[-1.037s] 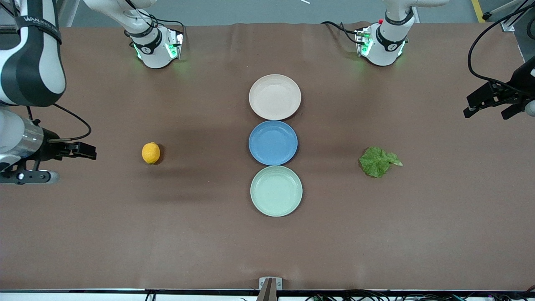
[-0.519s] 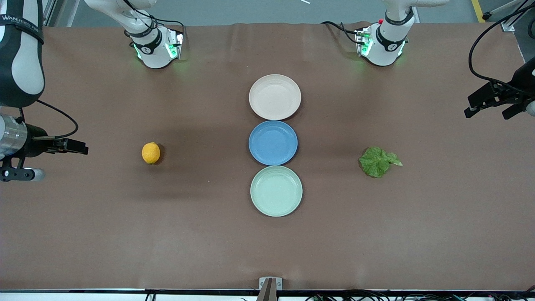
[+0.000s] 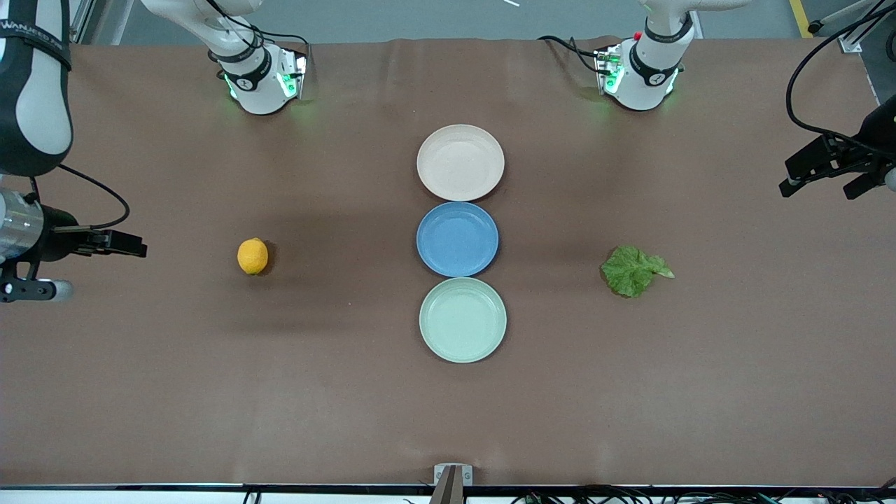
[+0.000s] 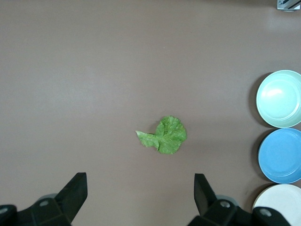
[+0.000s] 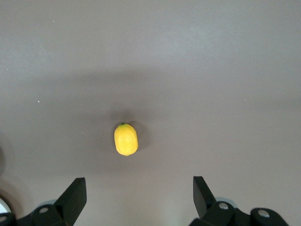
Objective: Pick lemon and lettuce from plates
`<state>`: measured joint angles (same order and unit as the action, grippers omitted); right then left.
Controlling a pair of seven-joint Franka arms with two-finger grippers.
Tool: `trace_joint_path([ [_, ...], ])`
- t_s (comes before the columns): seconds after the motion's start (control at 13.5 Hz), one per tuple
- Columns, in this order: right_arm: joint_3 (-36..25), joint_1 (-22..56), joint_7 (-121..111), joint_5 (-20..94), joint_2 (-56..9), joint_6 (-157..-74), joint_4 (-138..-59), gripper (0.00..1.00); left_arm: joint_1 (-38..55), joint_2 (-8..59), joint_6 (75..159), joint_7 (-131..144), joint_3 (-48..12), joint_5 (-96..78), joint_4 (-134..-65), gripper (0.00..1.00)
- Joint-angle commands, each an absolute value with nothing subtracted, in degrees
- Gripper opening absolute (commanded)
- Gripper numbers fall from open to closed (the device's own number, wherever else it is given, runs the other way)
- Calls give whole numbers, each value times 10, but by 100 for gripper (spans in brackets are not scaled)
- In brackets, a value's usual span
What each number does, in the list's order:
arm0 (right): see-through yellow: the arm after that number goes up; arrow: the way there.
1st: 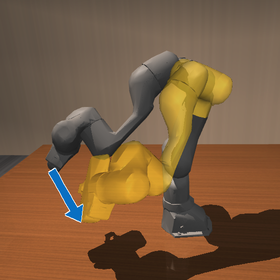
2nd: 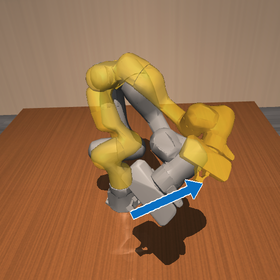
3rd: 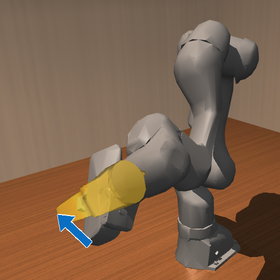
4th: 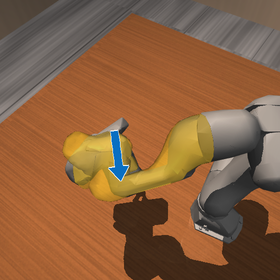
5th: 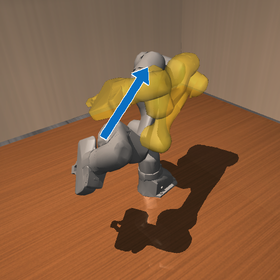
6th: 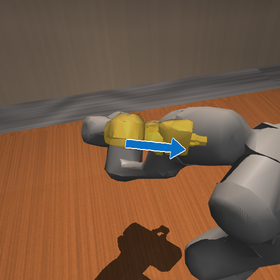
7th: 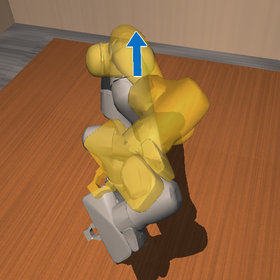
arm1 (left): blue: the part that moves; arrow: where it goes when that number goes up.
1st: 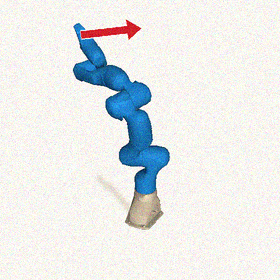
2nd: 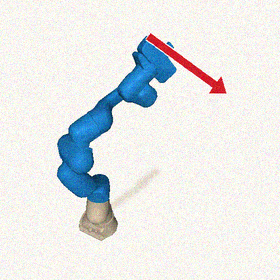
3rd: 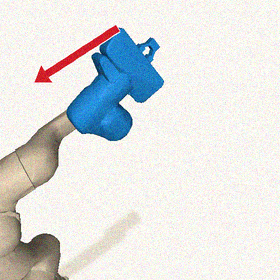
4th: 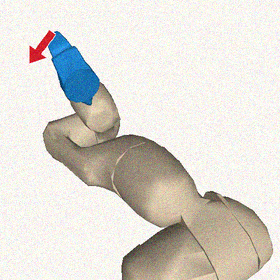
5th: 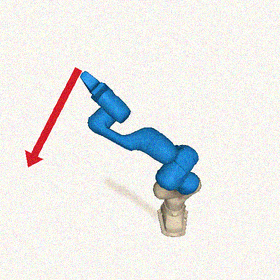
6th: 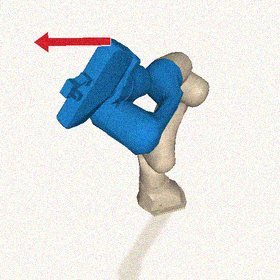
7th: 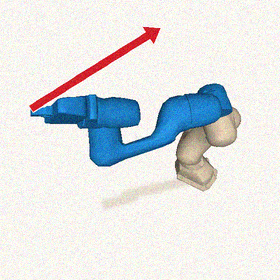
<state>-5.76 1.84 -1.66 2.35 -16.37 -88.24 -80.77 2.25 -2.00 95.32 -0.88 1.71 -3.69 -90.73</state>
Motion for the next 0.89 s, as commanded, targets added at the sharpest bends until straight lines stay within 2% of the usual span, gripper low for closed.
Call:
trace_joint_path([
  [0.0,-33,-7,-26,30,-121,-894,-849,100,16,-15,940,-18,11,-29,-890,100],
  [0.22,-33,-7,-27,28,-92,-916,-886,100,16,-15,940,-18,11,-29,-890,100],
  [0.59,-33,4,-28,25,-16,-977,-998,100,16,-15,940,-19,11,-29,-890,100],
  [0.81,-33,4,-28,25,10,-984,-1023,100,18,-15,940,-22,10,-29,-890,100],
])
